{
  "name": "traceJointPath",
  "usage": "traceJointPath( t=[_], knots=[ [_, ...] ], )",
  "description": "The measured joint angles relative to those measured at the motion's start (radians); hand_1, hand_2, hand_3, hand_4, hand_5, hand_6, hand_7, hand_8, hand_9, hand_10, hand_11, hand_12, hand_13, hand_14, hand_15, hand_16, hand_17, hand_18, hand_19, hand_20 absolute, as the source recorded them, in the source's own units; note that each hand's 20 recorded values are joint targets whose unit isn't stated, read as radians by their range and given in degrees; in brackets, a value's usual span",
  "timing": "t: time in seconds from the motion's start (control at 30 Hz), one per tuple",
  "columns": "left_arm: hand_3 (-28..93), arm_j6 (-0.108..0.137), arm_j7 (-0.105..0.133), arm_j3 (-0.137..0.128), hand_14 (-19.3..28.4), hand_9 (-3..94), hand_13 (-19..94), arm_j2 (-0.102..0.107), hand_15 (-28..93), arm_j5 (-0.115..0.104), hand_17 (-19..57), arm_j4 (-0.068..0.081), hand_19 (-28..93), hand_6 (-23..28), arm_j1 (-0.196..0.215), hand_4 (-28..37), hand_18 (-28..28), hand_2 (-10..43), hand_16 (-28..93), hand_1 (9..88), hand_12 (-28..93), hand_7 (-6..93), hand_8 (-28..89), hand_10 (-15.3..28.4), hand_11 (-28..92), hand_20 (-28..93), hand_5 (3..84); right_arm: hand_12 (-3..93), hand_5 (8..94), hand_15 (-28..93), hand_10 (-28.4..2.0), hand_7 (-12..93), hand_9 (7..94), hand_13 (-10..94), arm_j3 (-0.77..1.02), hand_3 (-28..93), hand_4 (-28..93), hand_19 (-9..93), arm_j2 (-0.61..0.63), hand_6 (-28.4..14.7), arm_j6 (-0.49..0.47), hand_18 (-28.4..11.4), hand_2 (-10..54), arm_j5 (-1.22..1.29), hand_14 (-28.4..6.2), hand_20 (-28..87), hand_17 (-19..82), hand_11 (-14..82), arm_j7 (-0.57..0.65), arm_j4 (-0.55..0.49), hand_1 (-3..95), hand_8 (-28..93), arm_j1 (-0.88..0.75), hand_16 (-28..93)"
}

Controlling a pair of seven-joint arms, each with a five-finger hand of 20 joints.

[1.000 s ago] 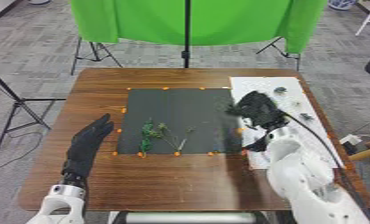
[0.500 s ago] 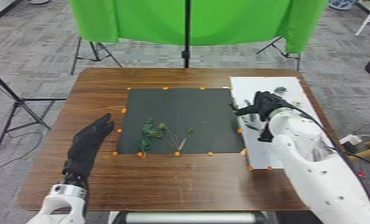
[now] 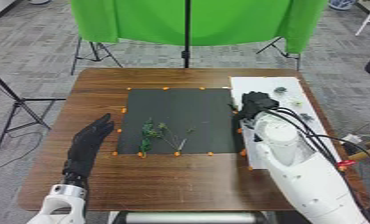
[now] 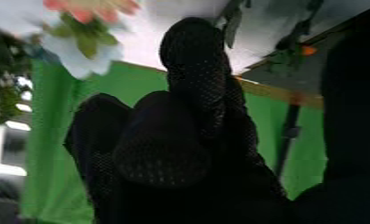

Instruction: Arrange flowers

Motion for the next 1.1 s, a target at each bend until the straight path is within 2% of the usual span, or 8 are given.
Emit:
traceJointPath(
  t=[0.07,0.1,0.27,0.5,0.63,0.77,0.97,1.1],
  knots=[
    [68,-0.001,0.0,0.0,12.6,42.4,29,0.0,8,0.0,1.8,0.001,1,1.4,-0.001,-20.8,9.4,-7.5,1,21.2,13,5.9,-5,11.0,8,15,43.1,28.9,80.2,66,-12.2,24,88.6,93,-0.004,45,-5,93,-0.013,-3.6,0.013,-10.5,-9.5,0.004,-2.9,66,73,48.3,0.0,0.002,57.2,20,0.0,33],
    [68,-0.001,0.0,0.001,12.6,42.4,29,0.0,8,0.0,1.8,0.001,1,1.5,-0.002,-20.8,9.4,-7.5,1,21.2,13,5.9,-5,11.0,8,15,43.2,28.8,80.8,67,-12.0,26,89.2,94,-0.004,47,-6,93,-0.022,-3.1,0.025,-10.5,-9.5,0.011,-2.9,67,73,48.4,0.0,0.005,58.5,22,0.0,33],
    [68,-0.001,0.0,0.001,12.6,42.4,29,-0.001,8,0.0,1.8,0.001,1,1.4,-0.004,-20.8,9.4,-7.7,1,21.2,13,5.9,-5,11.1,8,15,43.2,28.9,81.1,68,-11.2,29,90.0,94,0.011,54,-5,93,-0.059,-2.8,0.118,-10.5,-9.5,0.081,-2.9,68,74,49.5,0.01,0.032,58.4,23,-0.01,32],
    [68,-0.001,0.001,0.001,12.6,42.4,29,-0.002,8,0.0,1.8,0.001,1,1.5,-0.002,-20.7,9.4,-7.5,1,21.4,13,5.8,-5,11.0,8,15,43.1,28.7,80.5,71,-9.9,33,89.0,94,0.04,58,0,93,-0.058,-4.0,0.171,-10.9,-9.5,0.142,-2.6,69,75,53.8,0.012,0.037,56.0,25,-0.03,32],
    [68,-0.001,0.002,0.001,12.6,42.5,29,-0.002,8,0.0,1.8,0.001,1,1.5,-0.002,-20.7,9.4,-7.5,1,21.4,13,5.7,-5,11.1,8,15,43.1,28.3,80.6,72,-9.7,35,88.8,94,0.05,58,2,93,-0.035,-4.3,0.249,-11.0,-9.5,0.205,-2.6,70,75,54.8,0.02,0.032,55.6,25,-0.051,32],
    [68,-0.001,0.002,0.001,12.7,42.4,29,-0.002,8,0.0,1.8,0.001,1,1.5,-0.002,-20.7,9.3,-7.6,1,21.2,13,5.7,-5,11.0,8,15,43.2,28.0,80.6,72,-9.6,35,88.9,94,0.06,58,2,93,0.011,-4.4,0.315,-10.8,-9.5,0.289,-2.6,70,75,55.4,0.038,-0.04,55.4,24,-0.087,32],
    [68,-0.002,0.001,0.002,12.7,42.3,29,-0.002,8,0.0,1.8,0.001,1,1.5,-0.004,-20.6,9.3,-7.5,1,21.3,13,5.7,-5,11.1,8,15,43.1,27.5,80.8,72,-9.6,35,89.1,94,0.079,58,3,93,0.036,-4.5,0.308,-10.9,-9.5,0.349,-2.6,70,75,55.5,0.062,-0.224,55.4,24,-0.142,32],
    [68,-0.003,0.0,0.004,12.6,42.3,29,-0.002,8,0.0,1.8,0.002,1,1.5,-0.005,-20.7,9.4,-7.5,1,21.2,13,5.7,-5,11.1,8,15,43.1,27.3,80.8,72,-9.7,35,89.3,94,0.061,58,3,93,0.01,-4.5,0.286,-10.8,-9.5,0.368,-2.4,70,75,55.4,0.069,-0.287,55.3,24,-0.166,32]
  ],
)
